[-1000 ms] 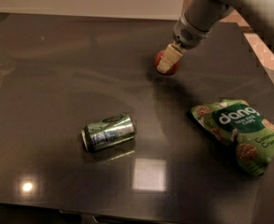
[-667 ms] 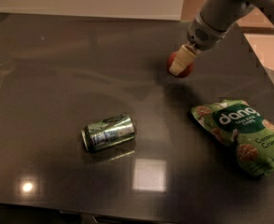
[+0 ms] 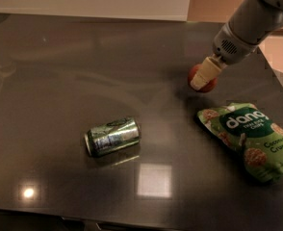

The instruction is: Move apple near green rice chip bag

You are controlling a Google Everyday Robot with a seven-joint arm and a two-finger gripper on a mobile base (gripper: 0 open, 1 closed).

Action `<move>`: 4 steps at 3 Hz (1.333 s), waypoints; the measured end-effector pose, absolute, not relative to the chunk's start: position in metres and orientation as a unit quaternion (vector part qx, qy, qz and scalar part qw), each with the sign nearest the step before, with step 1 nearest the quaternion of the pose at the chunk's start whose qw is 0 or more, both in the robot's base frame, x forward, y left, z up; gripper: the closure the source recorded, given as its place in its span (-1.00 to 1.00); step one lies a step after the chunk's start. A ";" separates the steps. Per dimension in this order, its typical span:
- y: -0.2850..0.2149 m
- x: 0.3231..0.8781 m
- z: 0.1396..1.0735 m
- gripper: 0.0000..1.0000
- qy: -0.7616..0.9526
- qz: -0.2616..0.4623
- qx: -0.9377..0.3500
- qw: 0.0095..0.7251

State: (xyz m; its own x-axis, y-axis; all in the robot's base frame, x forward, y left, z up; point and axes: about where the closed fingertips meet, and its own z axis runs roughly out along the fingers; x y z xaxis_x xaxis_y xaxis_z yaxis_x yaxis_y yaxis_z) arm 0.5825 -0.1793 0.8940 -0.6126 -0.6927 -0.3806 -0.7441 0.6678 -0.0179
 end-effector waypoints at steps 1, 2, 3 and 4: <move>-0.183 0.566 0.879 1.00 0.900 0.078 -0.392 0.174; -0.186 0.555 0.868 0.66 0.904 0.074 -0.384 0.170; -0.189 0.553 0.862 0.21 0.906 0.064 -0.381 0.174; -0.191 0.550 0.857 -0.26 0.906 0.060 -0.378 0.178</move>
Offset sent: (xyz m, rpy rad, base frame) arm -0.0390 -0.0138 -0.0395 -0.0099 0.0336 -0.0605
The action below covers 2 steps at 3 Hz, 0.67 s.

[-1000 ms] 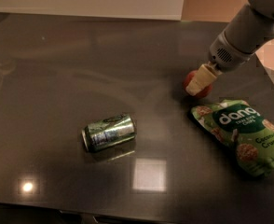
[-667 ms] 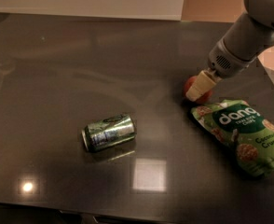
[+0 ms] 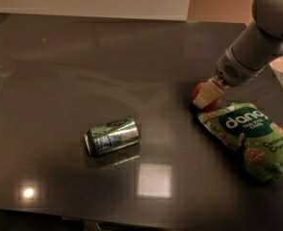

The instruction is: Move apple near green rice chip bag

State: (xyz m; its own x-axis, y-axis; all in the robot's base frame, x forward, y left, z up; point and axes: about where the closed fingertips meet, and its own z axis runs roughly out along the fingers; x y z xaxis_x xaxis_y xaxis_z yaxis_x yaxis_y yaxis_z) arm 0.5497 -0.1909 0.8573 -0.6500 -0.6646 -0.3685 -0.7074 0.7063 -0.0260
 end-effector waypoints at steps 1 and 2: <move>-0.190 0.549 0.857 -0.72 0.906 0.060 -0.379 0.178; -0.190 0.549 0.858 -1.00 0.906 0.060 -0.380 0.178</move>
Offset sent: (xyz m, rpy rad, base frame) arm -0.0004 0.0006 0.0000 -0.0006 -0.0002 0.0012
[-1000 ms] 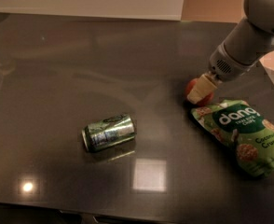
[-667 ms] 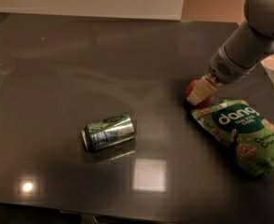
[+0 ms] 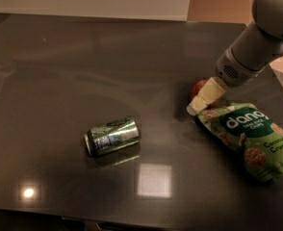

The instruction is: Move apple near green rice chip bag

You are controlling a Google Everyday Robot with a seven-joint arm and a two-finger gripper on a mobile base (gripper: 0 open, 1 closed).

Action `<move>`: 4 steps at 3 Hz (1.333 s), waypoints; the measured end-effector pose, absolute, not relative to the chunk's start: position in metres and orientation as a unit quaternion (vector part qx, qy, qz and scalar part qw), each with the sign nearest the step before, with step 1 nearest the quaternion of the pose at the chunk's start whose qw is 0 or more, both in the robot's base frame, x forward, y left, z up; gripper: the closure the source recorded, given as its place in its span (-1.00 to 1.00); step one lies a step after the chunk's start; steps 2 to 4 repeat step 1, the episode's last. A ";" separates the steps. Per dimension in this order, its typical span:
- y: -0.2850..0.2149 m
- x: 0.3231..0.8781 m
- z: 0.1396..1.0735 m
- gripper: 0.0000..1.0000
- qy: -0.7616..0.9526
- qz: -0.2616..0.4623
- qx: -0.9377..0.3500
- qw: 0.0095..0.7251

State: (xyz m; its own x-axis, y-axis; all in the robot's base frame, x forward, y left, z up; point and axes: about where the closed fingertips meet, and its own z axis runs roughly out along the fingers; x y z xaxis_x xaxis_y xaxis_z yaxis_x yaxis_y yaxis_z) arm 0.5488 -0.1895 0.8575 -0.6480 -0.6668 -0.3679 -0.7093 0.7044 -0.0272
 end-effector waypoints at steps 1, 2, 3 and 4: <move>-0.189 0.549 0.858 -1.00 0.906 0.060 -0.380 0.178; -0.189 0.549 0.858 -1.00 0.906 0.060 -0.380 0.178; -0.189 0.549 0.858 -1.00 0.906 0.060 -0.380 0.178; -0.189 0.549 0.858 -1.00 0.906 0.060 -0.380 0.178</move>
Offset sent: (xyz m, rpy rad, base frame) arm 0.0000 0.0000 0.0000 0.0000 0.0000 0.0000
